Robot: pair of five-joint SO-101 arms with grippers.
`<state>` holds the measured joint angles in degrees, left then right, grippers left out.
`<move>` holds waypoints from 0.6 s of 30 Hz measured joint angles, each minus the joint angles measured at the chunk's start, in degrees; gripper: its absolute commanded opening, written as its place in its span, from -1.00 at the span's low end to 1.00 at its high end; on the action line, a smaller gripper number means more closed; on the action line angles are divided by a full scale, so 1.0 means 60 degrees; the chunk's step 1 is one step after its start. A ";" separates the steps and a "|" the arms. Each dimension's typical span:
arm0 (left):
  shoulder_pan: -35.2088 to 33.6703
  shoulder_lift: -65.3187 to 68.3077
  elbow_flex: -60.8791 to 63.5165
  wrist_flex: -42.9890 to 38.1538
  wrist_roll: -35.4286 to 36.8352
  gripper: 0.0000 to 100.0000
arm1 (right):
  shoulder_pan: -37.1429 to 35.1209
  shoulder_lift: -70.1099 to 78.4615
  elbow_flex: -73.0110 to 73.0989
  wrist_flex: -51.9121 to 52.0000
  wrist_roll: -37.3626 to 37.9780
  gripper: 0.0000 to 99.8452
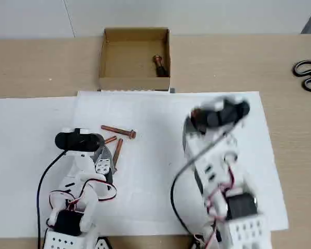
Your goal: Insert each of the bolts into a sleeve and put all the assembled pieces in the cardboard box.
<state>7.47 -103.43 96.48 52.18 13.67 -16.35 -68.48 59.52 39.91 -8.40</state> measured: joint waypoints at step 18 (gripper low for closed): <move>0.0000 0.0000 0.0000 0.0000 0.0000 -0.99 | -0.0117 1.3172 -1.1722 -0.0308 -0.0117 -0.99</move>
<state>7.47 -103.43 96.48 52.18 13.67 -17.05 10.55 -10.81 38.07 -9.10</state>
